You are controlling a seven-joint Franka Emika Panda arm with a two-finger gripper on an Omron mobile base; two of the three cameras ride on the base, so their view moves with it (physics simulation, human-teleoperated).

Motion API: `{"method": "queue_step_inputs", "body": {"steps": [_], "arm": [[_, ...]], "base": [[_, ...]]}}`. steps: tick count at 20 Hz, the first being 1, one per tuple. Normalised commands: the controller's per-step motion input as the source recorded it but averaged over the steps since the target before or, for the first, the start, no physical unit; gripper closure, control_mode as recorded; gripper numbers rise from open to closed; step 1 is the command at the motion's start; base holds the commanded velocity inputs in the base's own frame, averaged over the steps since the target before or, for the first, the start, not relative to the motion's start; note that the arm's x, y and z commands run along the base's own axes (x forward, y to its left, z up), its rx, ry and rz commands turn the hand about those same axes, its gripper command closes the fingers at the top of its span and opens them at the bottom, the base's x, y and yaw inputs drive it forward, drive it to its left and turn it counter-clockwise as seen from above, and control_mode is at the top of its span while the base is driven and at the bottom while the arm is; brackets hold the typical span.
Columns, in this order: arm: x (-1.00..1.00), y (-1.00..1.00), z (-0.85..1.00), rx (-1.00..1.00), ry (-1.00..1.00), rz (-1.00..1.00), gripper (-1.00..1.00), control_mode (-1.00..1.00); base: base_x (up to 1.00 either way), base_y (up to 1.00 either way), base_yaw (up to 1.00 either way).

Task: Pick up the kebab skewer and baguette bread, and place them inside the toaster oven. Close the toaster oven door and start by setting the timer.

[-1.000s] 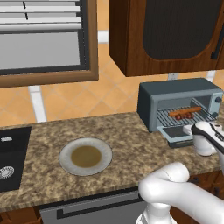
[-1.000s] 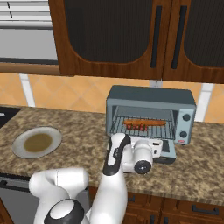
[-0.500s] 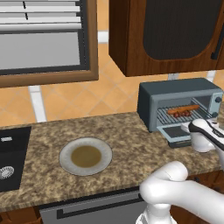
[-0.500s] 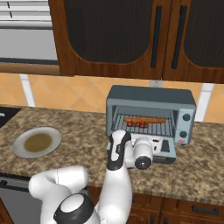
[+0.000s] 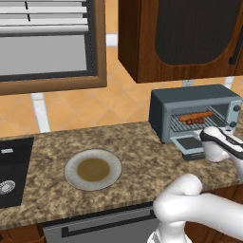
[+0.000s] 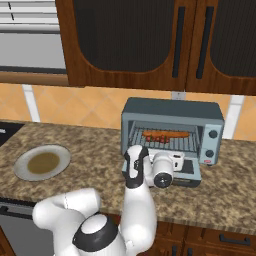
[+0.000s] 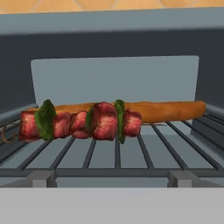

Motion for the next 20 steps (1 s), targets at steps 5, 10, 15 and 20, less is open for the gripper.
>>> {"method": "queue_step_inputs", "body": {"steps": [5, 10, 15, 20], "arm": [[0.27, 0.13, 0.0, 0.0, 0.0, 0.0, -1.0, -1.0], [0.2, 0.1, 0.0, 0.0, 0.0, 0.0, -1.0, -1.0], [0.09, 0.02, 0.0, 0.0, 0.0, 0.0, -1.0, -1.0], [0.08, 0.03, 0.0, 0.0, 0.0, 0.0, -1.0, -1.0]], "base": [[0.0, 0.0, 0.0], [0.0, 0.0, 0.0], [0.0, 0.0, 0.0], [0.0, 0.0, 0.0]]}}
